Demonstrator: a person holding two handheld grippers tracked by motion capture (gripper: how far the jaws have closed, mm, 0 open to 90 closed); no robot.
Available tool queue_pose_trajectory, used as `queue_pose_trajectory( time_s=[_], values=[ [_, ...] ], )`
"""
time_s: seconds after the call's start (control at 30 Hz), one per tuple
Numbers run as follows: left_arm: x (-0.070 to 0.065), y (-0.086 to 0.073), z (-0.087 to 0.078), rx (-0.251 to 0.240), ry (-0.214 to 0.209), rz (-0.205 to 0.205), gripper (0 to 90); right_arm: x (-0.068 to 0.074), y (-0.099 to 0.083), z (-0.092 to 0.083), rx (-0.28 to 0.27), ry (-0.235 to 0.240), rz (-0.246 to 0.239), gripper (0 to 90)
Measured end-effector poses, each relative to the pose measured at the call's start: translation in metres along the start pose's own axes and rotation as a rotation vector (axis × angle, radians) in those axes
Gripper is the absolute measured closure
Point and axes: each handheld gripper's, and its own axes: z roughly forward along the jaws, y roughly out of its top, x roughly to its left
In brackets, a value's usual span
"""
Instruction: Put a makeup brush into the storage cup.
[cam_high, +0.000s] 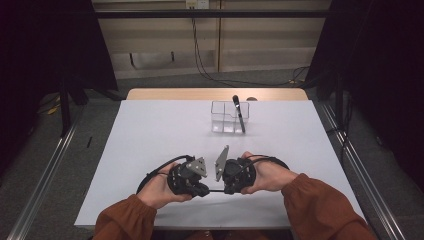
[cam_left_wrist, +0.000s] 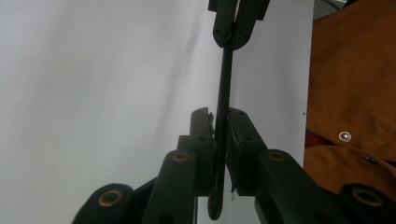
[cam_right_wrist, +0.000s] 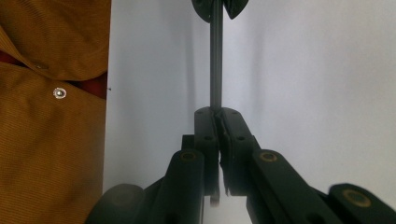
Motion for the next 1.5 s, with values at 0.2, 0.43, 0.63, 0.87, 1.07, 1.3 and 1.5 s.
queue_pose_trajectory(
  time_s=[0.2, 0.43, 0.63, 0.87, 1.07, 1.3, 1.5],
  values=[
    [-0.002, 0.002, 0.003, 0.007, -0.014, 0.009, 85.1, -0.002, -0.003, 0.003, -0.001, -0.005, 0.008, 84.6],
    [-0.001, 0.001, 0.001, -0.017, -0.001, -0.004, 85.4, -0.005, -0.009, -0.003, -0.049, -0.014, 0.046, 79.3],
    [0.0, -0.001, 0.0, -0.02, -0.01, -0.013, 85.4, -0.006, -0.012, -0.002, -0.073, -0.008, 0.07, 60.5],
    [0.0, -0.003, -0.002, -0.033, -0.019, -0.026, 85.4, -0.007, -0.016, -0.001, -0.111, -0.032, 0.111, 43.3],
    [0.002, -0.006, -0.005, -0.04, -0.026, -0.039, 85.3, -0.01, -0.024, -0.002, -0.144, -0.061, 0.152, 29.3],
    [0.004, -0.014, -0.008, -0.059, -0.026, -0.059, 85.4, -0.012, -0.036, -0.006, -0.194, -0.072, 0.21, 20.0],
    [0.004, -0.016, -0.008, -0.069, -0.018, -0.06, 85.4, -0.014, -0.043, -0.005, -0.225, -0.085, 0.266, 12.5]
  ],
)
